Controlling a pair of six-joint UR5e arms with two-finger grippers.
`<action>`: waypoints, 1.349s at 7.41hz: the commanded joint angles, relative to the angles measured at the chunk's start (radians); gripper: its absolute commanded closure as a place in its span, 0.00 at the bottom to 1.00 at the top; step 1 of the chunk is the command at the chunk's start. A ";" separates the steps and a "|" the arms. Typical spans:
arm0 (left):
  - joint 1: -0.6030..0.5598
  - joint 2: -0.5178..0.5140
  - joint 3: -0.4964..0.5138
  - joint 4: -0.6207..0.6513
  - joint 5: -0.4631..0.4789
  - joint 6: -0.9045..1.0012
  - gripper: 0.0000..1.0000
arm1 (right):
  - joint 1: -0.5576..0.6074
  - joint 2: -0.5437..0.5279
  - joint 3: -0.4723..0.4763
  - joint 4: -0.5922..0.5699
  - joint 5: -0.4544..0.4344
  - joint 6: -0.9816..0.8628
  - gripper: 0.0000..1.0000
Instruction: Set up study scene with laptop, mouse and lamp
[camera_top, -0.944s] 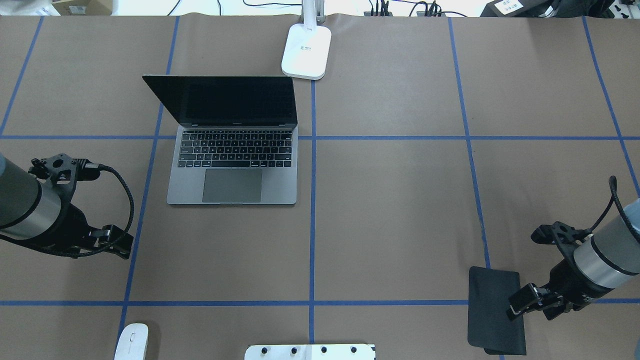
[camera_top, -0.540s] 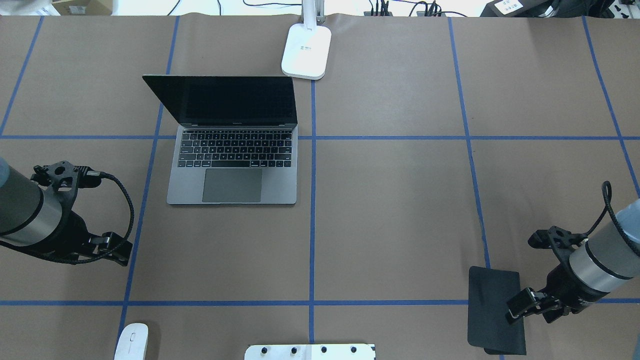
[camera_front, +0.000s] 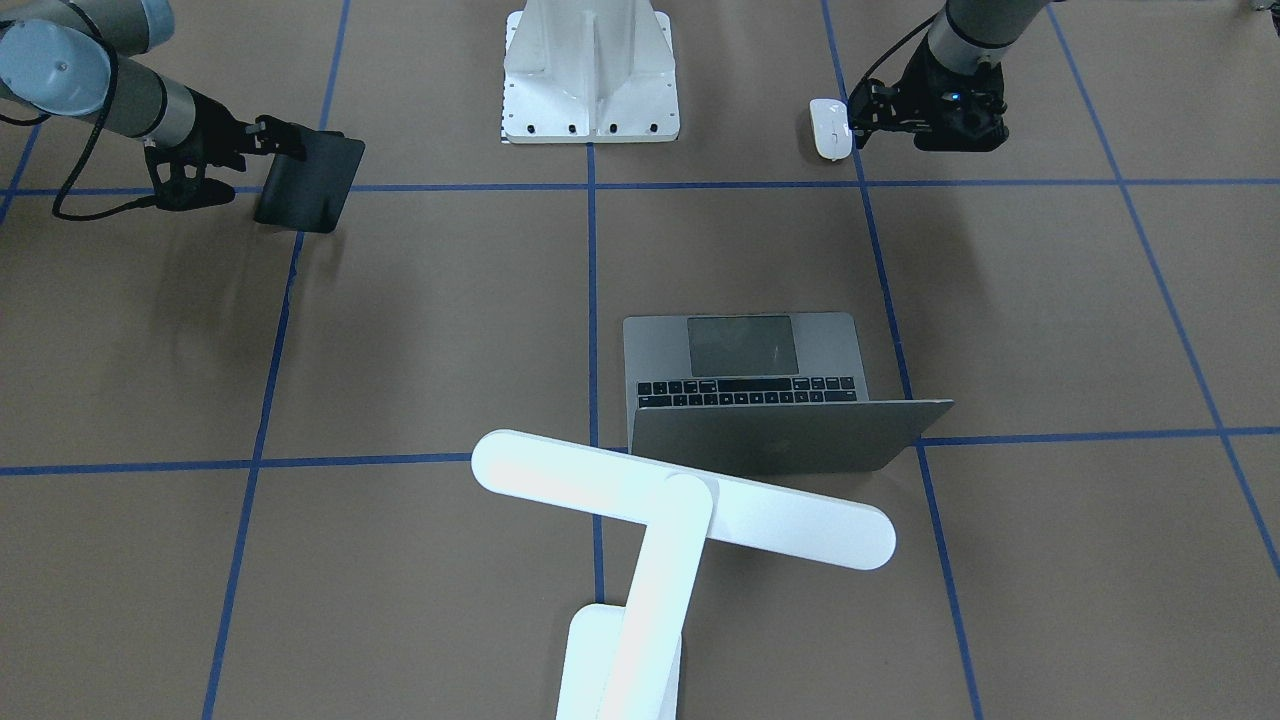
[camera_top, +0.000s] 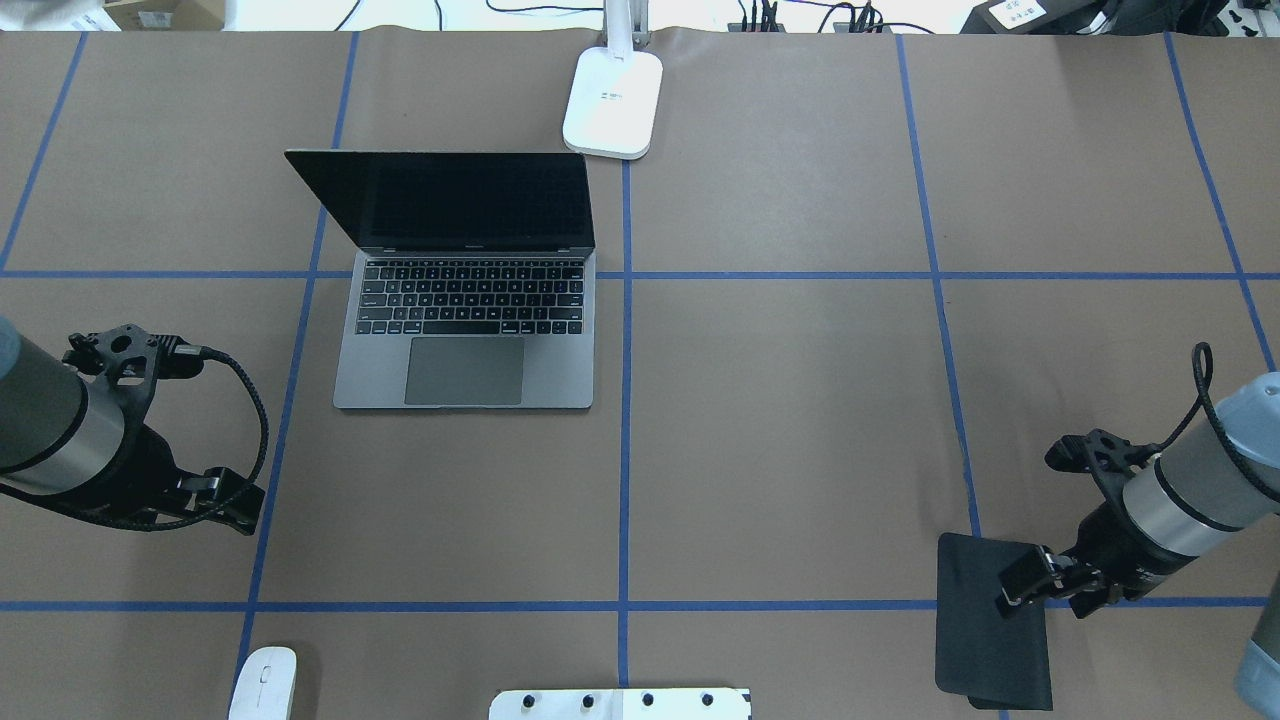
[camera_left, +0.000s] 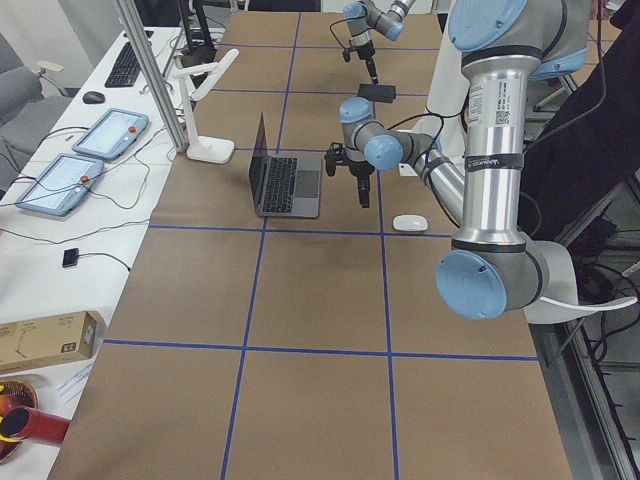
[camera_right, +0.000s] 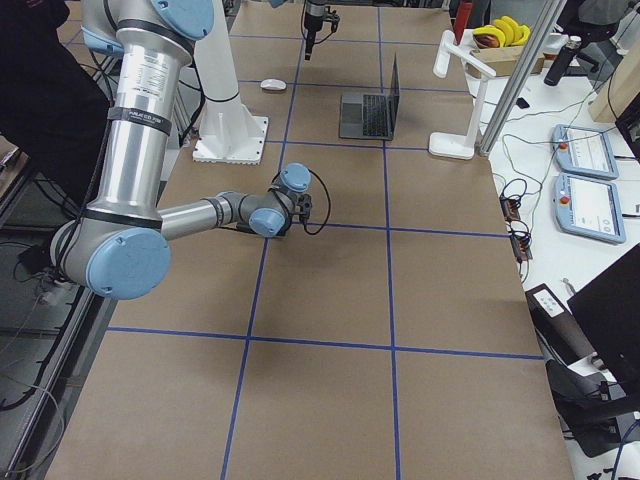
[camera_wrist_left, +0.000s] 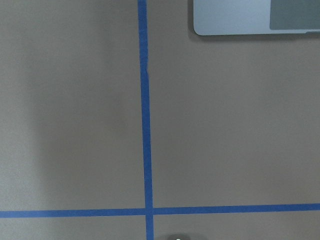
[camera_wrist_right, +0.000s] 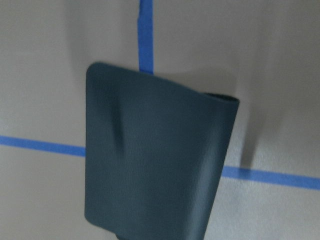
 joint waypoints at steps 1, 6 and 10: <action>0.000 0.002 -0.003 0.000 0.000 0.002 0.01 | 0.010 0.026 -0.011 0.000 0.003 0.000 0.11; -0.001 0.005 -0.009 0.000 0.000 0.002 0.02 | 0.018 0.026 -0.003 -0.049 0.003 -0.002 0.11; -0.001 0.005 -0.006 0.000 0.000 0.002 0.03 | 0.009 0.026 -0.014 -0.052 0.001 -0.002 0.11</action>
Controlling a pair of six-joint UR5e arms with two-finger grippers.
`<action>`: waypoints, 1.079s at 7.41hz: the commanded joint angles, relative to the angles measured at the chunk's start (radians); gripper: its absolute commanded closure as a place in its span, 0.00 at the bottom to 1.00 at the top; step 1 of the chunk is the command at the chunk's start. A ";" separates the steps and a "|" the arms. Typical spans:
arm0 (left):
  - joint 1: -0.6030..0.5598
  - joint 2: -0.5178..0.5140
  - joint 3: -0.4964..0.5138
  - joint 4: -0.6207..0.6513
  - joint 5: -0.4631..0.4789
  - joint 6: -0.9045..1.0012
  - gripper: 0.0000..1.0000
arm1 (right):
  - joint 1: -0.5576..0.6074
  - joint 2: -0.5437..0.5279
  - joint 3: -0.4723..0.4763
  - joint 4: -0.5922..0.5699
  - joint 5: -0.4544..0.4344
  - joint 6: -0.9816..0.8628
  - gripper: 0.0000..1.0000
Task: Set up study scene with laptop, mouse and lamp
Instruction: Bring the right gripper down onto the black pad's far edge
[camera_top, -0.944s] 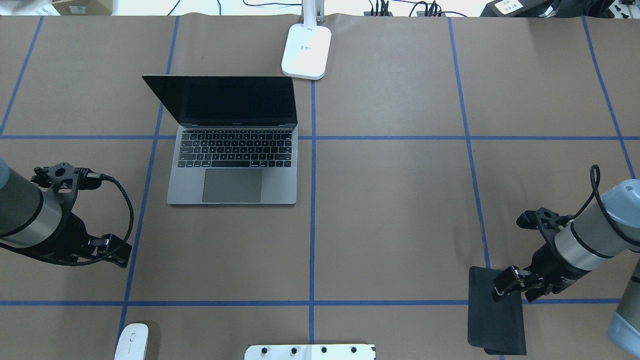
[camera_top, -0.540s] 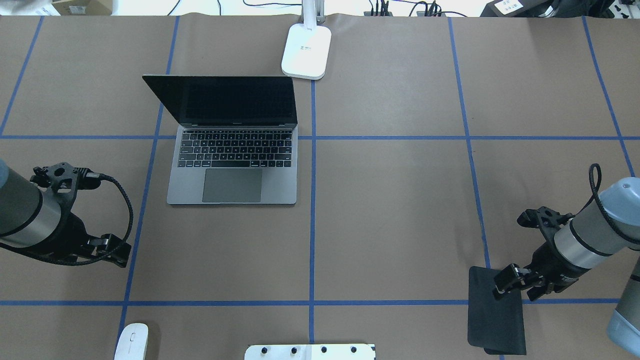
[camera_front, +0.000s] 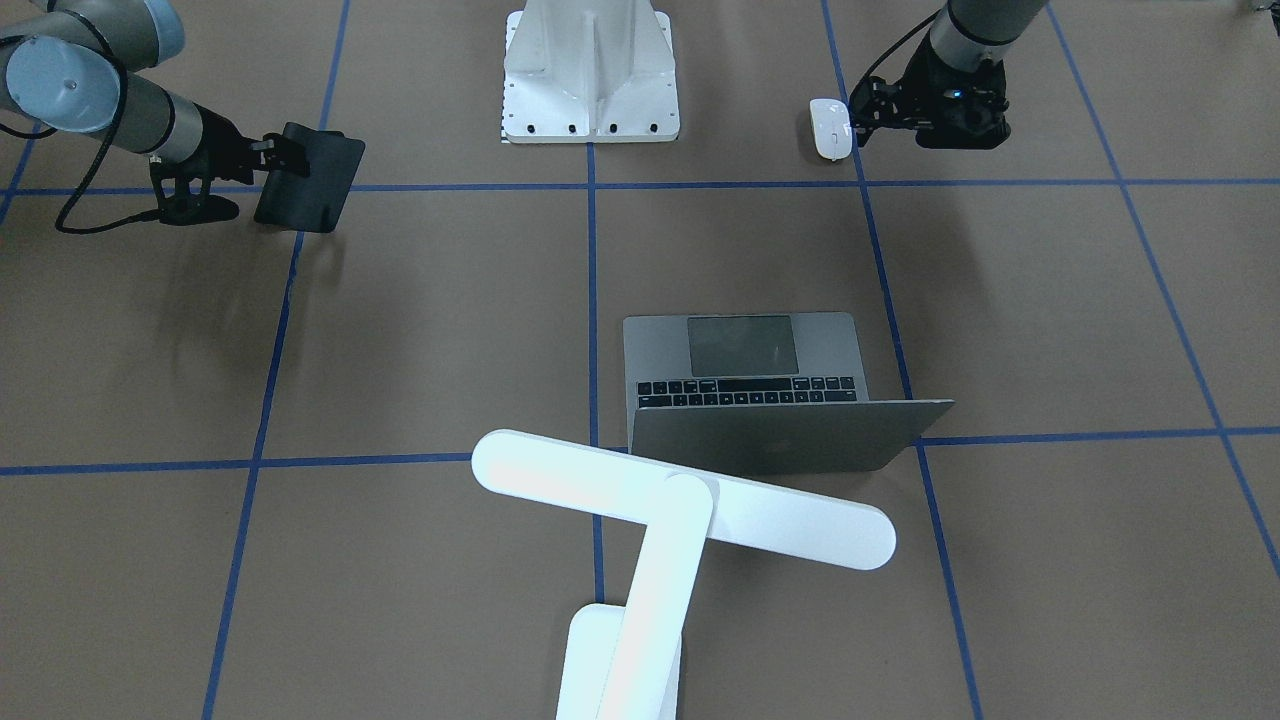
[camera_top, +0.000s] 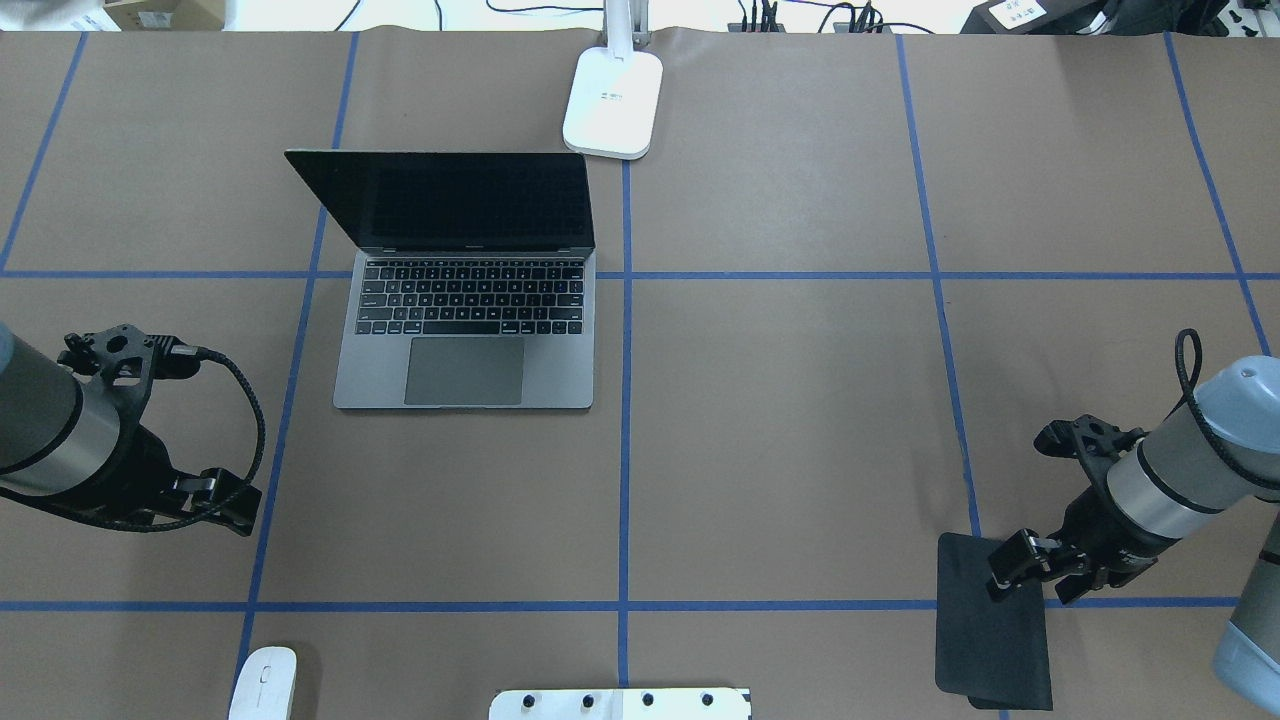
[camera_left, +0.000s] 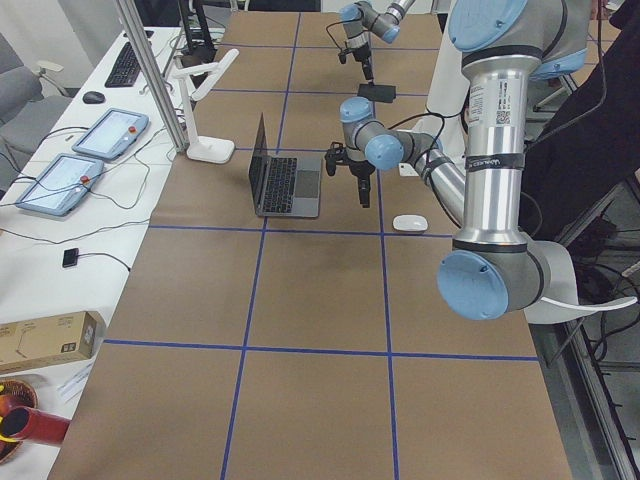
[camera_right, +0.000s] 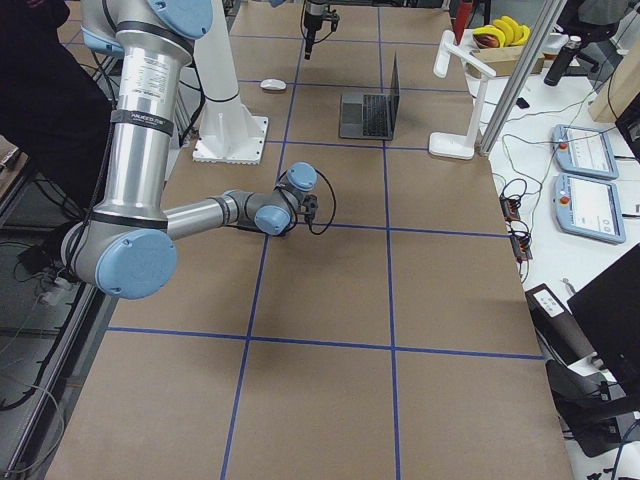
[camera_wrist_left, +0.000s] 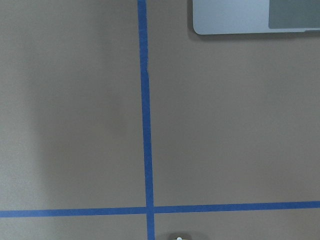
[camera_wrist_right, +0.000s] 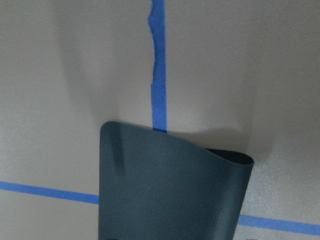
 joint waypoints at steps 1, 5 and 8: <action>0.000 0.000 0.001 0.000 0.000 0.000 0.03 | -0.009 0.000 -0.003 -0.001 -0.005 0.000 0.12; 0.000 0.002 0.001 0.000 0.000 0.000 0.05 | 0.028 0.109 0.001 -0.176 -0.006 -0.037 0.17; 0.000 0.000 0.001 0.000 0.000 0.000 0.05 | 0.060 0.084 0.012 -0.174 0.000 -0.124 0.16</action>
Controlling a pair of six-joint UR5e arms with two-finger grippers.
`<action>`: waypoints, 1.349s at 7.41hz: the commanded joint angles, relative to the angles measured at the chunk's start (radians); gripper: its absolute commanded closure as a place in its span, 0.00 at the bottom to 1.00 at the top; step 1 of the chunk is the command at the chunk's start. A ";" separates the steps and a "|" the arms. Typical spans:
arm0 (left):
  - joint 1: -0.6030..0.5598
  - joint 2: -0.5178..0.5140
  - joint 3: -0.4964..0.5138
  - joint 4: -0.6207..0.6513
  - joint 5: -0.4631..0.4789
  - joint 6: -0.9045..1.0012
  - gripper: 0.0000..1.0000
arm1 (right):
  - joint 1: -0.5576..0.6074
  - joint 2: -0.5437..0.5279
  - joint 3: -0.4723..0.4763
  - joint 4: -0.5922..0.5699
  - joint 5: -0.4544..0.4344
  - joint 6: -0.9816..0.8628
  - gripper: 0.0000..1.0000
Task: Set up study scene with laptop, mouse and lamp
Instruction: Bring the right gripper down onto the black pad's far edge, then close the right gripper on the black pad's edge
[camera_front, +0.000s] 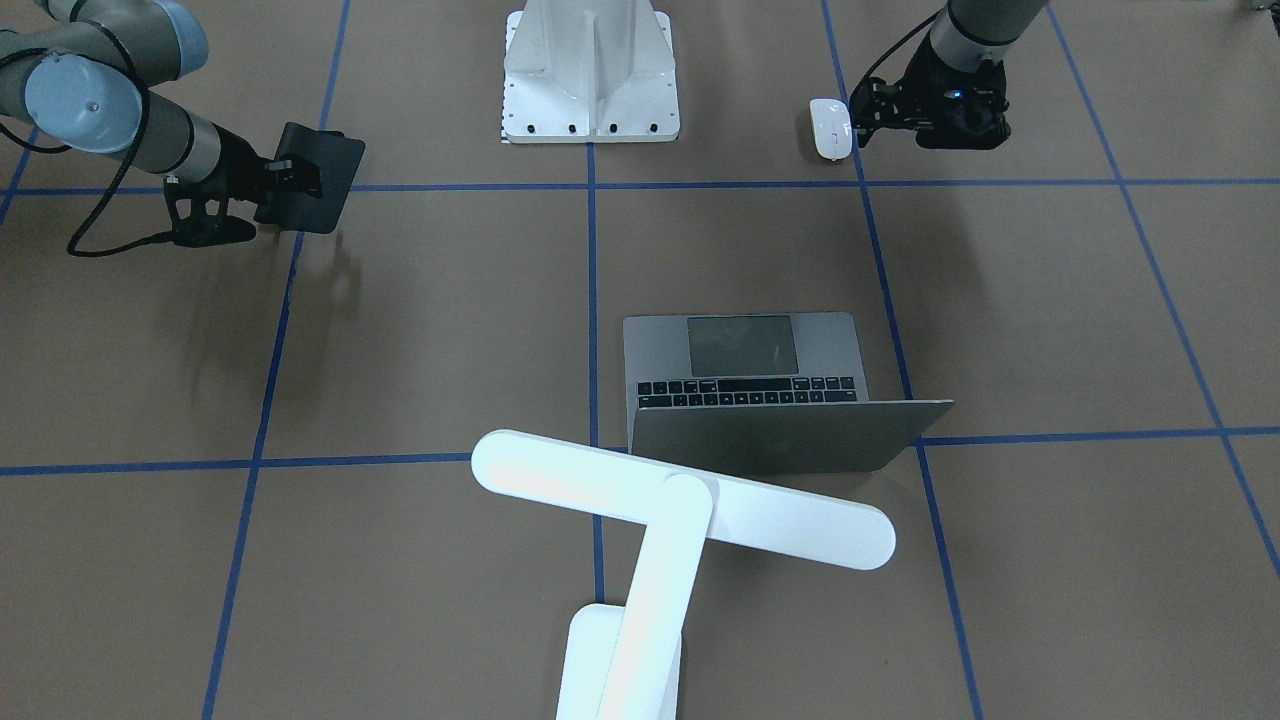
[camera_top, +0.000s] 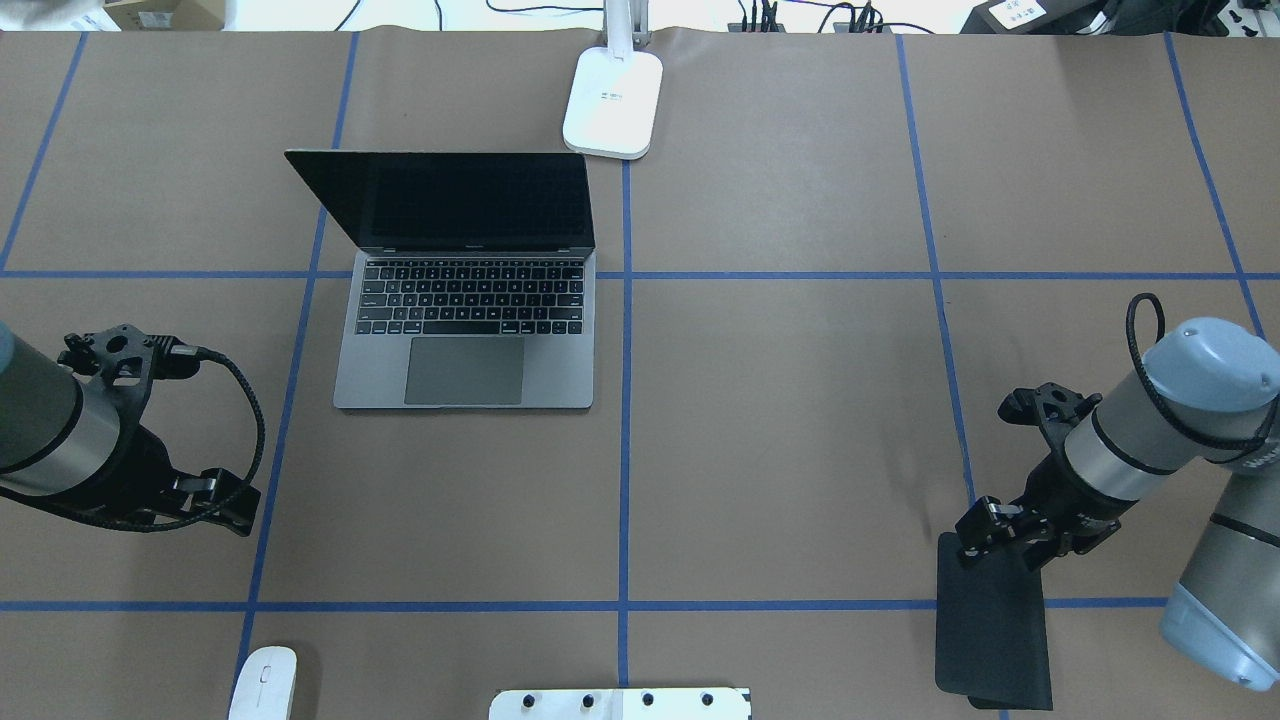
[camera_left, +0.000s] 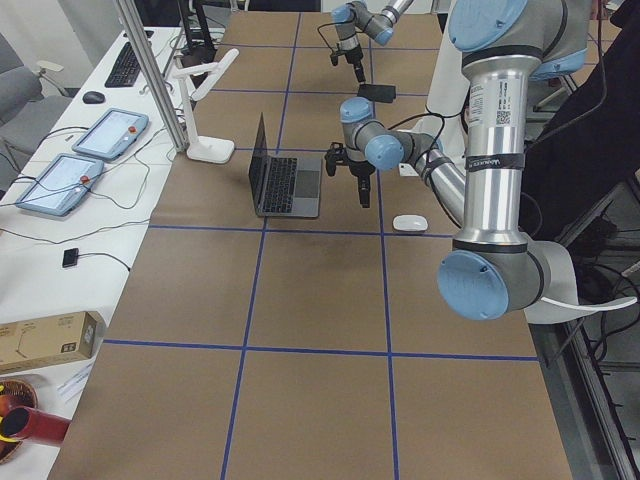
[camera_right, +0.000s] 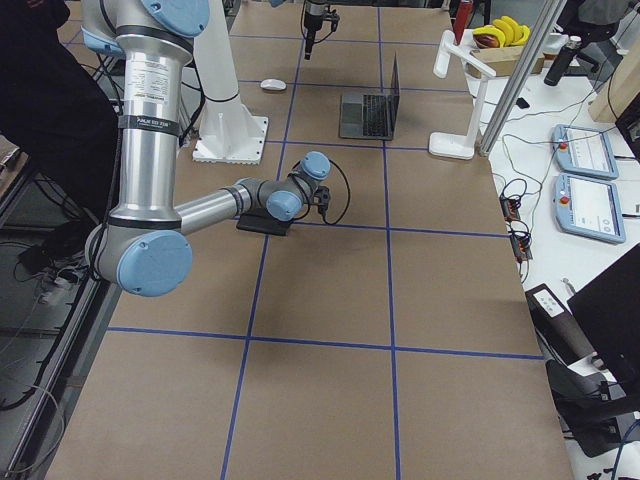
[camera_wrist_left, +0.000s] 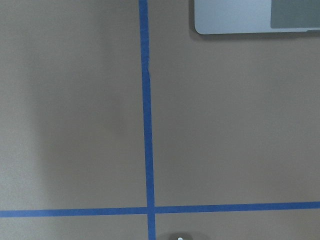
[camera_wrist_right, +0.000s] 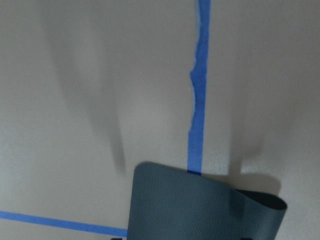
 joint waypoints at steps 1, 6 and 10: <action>0.000 0.000 0.001 0.000 0.000 0.000 0.05 | -0.002 -0.020 0.003 0.000 0.001 -0.017 0.16; -0.006 0.001 -0.007 0.002 0.000 0.002 0.06 | -0.058 -0.043 0.000 0.001 -0.001 -0.034 0.18; -0.006 0.001 -0.007 0.002 0.000 0.002 0.06 | -0.077 -0.072 0.004 0.000 -0.002 -0.046 0.18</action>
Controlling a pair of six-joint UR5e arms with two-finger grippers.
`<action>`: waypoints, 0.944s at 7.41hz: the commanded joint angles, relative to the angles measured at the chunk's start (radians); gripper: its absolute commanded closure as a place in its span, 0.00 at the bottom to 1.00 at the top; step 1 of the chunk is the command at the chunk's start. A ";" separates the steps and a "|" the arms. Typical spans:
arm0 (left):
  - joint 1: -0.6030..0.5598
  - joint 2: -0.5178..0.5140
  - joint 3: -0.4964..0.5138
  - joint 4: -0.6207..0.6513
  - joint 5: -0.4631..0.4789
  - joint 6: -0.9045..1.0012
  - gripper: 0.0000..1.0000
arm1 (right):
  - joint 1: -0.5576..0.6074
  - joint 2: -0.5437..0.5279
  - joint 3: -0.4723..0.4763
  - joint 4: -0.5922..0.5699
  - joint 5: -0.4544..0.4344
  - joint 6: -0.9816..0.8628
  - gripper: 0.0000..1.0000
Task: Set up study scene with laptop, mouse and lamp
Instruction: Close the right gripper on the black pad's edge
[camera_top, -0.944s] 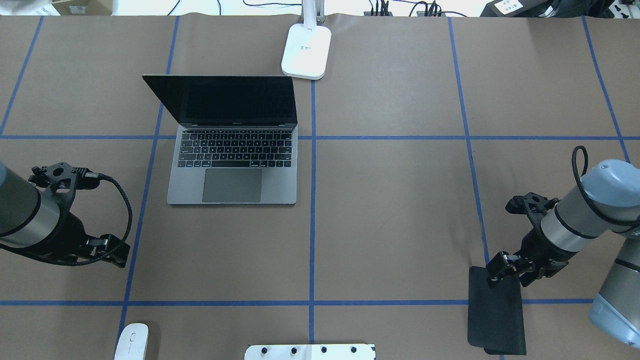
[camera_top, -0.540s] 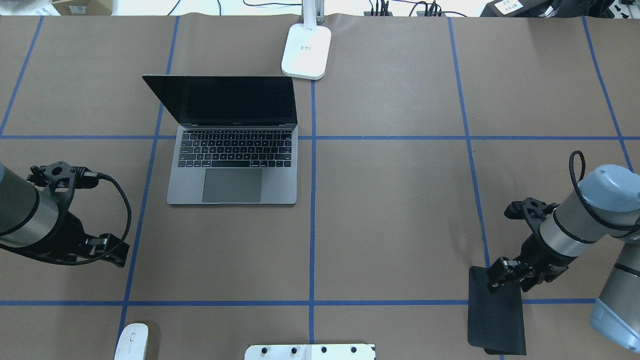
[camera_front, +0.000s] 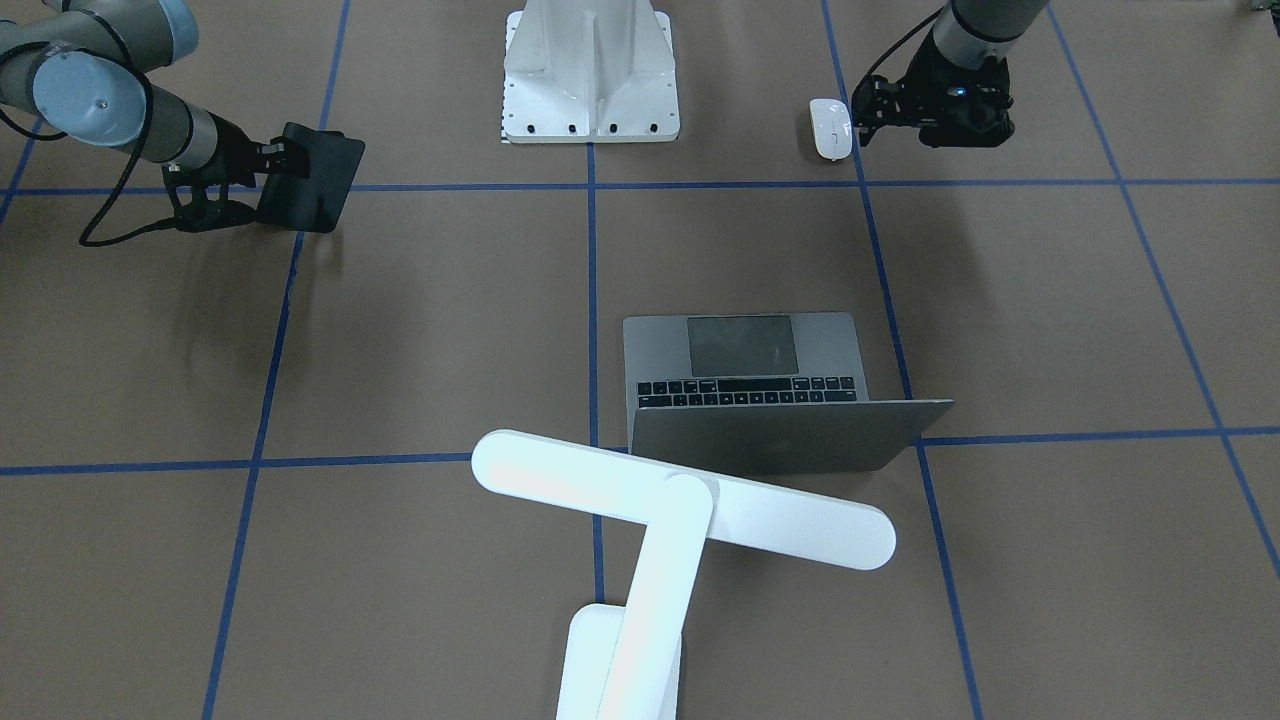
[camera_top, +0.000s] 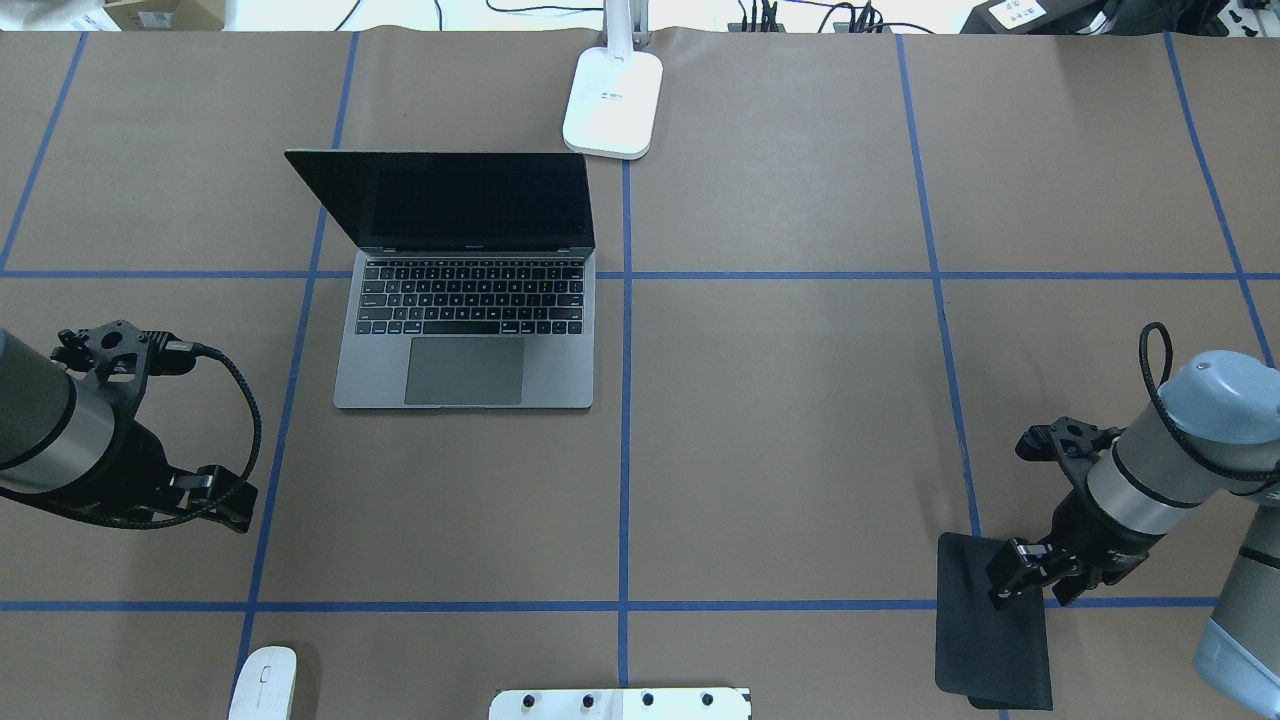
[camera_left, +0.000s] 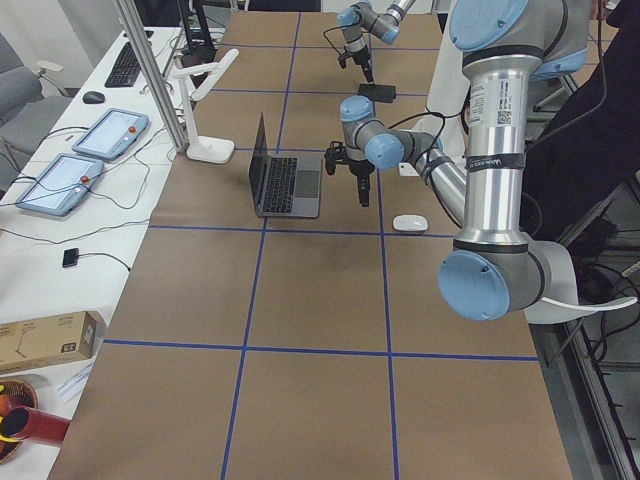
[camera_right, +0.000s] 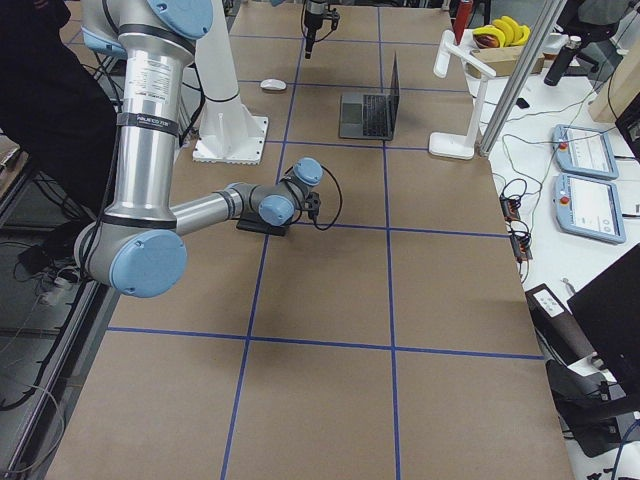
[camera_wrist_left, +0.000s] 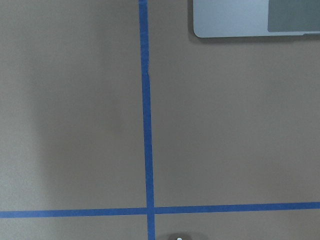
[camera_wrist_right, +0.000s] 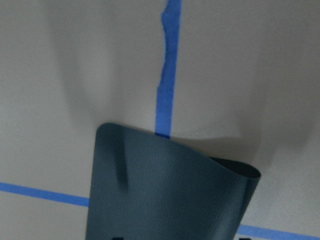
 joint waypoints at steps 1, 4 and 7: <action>0.001 0.000 0.000 0.000 0.000 0.000 0.06 | -0.011 -0.007 -0.001 0.000 -0.001 -0.003 0.20; 0.001 0.000 0.000 0.000 0.000 0.000 0.07 | -0.015 -0.005 -0.006 0.000 -0.003 -0.003 0.27; -0.001 0.002 0.002 0.000 0.000 0.002 0.09 | -0.023 -0.004 -0.010 0.000 -0.001 -0.004 0.38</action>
